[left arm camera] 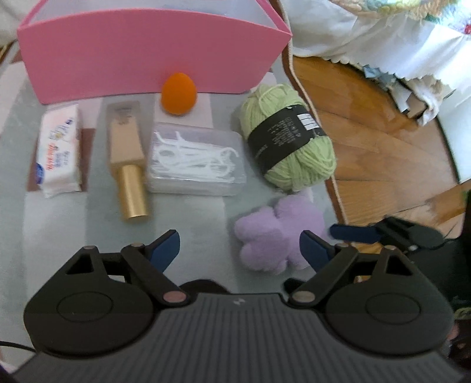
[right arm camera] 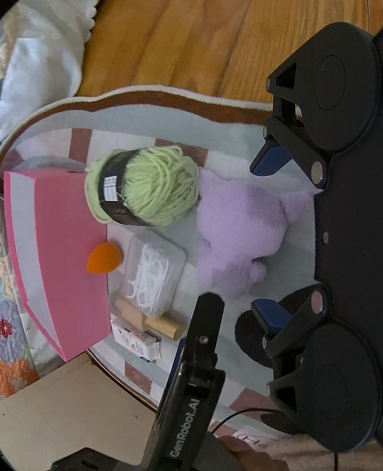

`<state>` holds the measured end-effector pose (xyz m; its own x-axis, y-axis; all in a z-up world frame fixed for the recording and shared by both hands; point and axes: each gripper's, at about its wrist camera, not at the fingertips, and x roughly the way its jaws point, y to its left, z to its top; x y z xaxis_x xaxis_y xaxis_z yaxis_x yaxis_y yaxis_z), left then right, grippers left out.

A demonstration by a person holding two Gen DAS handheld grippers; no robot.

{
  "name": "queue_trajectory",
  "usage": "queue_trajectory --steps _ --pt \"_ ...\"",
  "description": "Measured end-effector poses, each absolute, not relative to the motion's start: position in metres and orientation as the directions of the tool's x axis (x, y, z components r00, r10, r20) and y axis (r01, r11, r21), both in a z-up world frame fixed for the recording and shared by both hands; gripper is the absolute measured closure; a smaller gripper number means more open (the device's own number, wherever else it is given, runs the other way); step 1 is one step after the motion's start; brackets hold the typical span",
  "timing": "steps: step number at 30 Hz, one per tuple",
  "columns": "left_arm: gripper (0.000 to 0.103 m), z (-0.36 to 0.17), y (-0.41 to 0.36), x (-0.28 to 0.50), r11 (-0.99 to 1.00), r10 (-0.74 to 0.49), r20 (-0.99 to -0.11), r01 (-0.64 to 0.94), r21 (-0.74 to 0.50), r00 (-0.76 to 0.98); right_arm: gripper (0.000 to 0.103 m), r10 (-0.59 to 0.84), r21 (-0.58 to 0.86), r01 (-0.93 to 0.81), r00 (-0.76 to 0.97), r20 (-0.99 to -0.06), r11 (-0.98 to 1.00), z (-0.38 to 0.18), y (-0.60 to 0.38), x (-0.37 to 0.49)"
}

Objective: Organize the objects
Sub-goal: 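Move both grippers back toward the purple plush toy beside the yarn, then close the left gripper on the purple plush toy while the right gripper grips it too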

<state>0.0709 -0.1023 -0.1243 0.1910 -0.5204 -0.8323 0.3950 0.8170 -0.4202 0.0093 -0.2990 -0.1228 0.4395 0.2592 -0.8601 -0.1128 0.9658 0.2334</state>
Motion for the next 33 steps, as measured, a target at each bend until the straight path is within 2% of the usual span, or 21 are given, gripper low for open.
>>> queue_trajectory --steps 1,3,5,7,9,10,11,12,15,26,33 --pt "0.019 -0.127 -0.103 0.07 0.809 -0.534 -0.825 0.392 -0.437 0.183 0.01 0.265 0.239 -0.113 0.438 -0.859 0.964 -0.126 -0.298 0.01" --pt "0.029 -0.134 -0.107 0.069 0.795 -0.556 -0.814 0.393 -0.463 0.168 0.01 0.263 0.242 -0.104 0.437 -0.86 0.965 -0.131 -0.298 0.011" --pt "0.03 -0.14 -0.112 0.069 0.792 -0.562 -0.811 0.391 -0.469 0.165 0.01 0.262 0.249 -0.088 0.437 -0.86 0.964 -0.136 -0.299 0.014" --pt "0.037 -0.144 -0.117 0.069 0.789 -0.563 -0.811 0.394 -0.471 0.157 0.01 0.258 0.252 -0.073 0.441 -0.86 0.965 -0.139 -0.301 0.015" --pt "0.054 -0.147 -0.119 0.069 0.783 -0.57 -0.809 0.395 -0.481 0.146 0.011 0.254 0.255 -0.06 0.443 -0.86 0.965 -0.141 -0.303 0.017" --pt "0.056 -0.149 -0.119 0.069 0.78 -0.576 -0.805 0.39 -0.49 0.139 0.013 0.255 0.258 -0.055 0.444 -0.859 0.965 -0.142 -0.303 0.017" --pt "0.062 -0.151 -0.119 0.068 0.772 -0.588 -0.798 0.383 -0.507 0.13 0.019 0.259 0.263 -0.055 0.445 -0.857 0.963 -0.142 -0.304 0.017" --pt "0.063 -0.152 -0.117 0.068 0.767 -0.598 -0.792 0.373 -0.522 0.122 0.026 0.268 0.27 -0.06 0.445 -0.855 0.961 -0.142 -0.304 0.017" --pt "0.063 -0.155 -0.115 0.068 0.759 -0.612 -0.783 0.361 -0.542 0.111 0.031 0.265 0.259 -0.078 0.451 -0.852 0.963 -0.142 -0.301 0.014" --pt "0.064 -0.149 -0.113 0.059 0.764 -0.608 -0.785 0.358 -0.536 0.122 0.034 0.24 0.232 -0.076 0.469 -0.85 0.97 -0.14 -0.298 0.009" --pt "0.064 -0.129 -0.087 0.055 0.747 -0.641 -0.759 0.316 -0.585 0.111 0.032 0.248 0.221 -0.111 0.445 -0.86 0.969 -0.118 -0.282 0.005"
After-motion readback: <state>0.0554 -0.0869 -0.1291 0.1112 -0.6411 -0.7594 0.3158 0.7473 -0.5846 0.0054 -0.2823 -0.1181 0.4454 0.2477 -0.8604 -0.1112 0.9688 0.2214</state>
